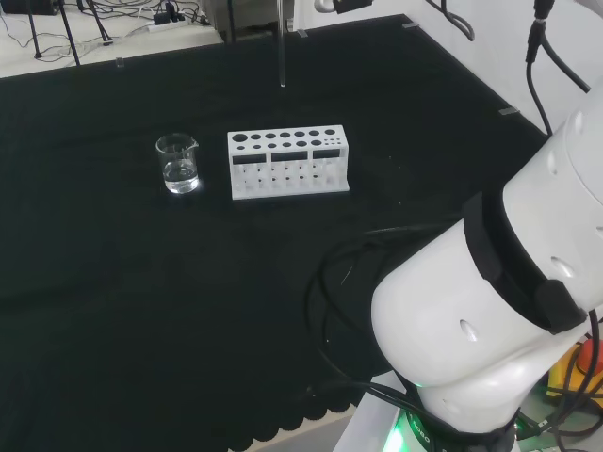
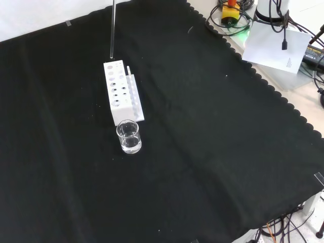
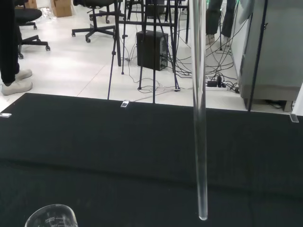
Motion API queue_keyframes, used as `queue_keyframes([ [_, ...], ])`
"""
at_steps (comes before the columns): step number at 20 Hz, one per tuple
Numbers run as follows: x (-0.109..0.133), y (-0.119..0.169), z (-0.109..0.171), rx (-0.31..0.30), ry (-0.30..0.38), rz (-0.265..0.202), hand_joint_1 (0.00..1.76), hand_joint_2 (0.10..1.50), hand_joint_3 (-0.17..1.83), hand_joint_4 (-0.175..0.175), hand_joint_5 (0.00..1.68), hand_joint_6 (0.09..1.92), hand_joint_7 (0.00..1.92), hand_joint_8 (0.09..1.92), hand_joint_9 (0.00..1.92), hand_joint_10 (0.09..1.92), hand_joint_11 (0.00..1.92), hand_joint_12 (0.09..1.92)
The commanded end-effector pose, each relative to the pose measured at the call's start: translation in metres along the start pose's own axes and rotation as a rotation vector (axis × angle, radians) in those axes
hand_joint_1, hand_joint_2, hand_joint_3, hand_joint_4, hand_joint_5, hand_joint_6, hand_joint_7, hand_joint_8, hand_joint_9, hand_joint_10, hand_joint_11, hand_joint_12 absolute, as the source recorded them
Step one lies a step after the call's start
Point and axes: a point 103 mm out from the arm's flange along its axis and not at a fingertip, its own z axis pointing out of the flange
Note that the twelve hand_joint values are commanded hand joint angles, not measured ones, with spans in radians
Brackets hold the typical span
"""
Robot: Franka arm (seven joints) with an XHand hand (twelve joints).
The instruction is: Stir in the beaker to the left of the white test tube rack with the glass rod.
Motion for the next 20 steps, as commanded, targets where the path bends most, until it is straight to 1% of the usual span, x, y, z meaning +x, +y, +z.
queue_keyframes([
  [1,0.004,0.006,0.003,0.005,0.003,-0.011,1.29,1.11,-0.05,-0.175,1.06,0.57,1.08,1.16,1.56,0.93,1.63,0.66],
  [5,0.008,0.013,0.001,-0.002,0.019,-0.018,1.29,1.1,-0.05,-0.175,1.06,0.57,1.08,1.16,1.56,0.93,1.63,0.66],
  [9,0.016,0.028,-0.003,-0.003,0.033,-0.033,1.29,1.1,-0.04,-0.175,1.06,0.57,1.08,1.16,1.56,0.93,1.63,0.66],
  [15,0.038,0.051,-0.008,-0.029,0.05,-0.097,1.29,1.1,-0.04,-0.175,1.06,0.57,1.08,1.16,1.56,0.93,1.63,0.66],
  [20,0.063,0.064,0.0,-0.02,0.062,-0.156,1.29,1.1,-0.03,-0.175,1.06,0.57,1.08,1.16,1.56,0.92,1.63,0.66],
])
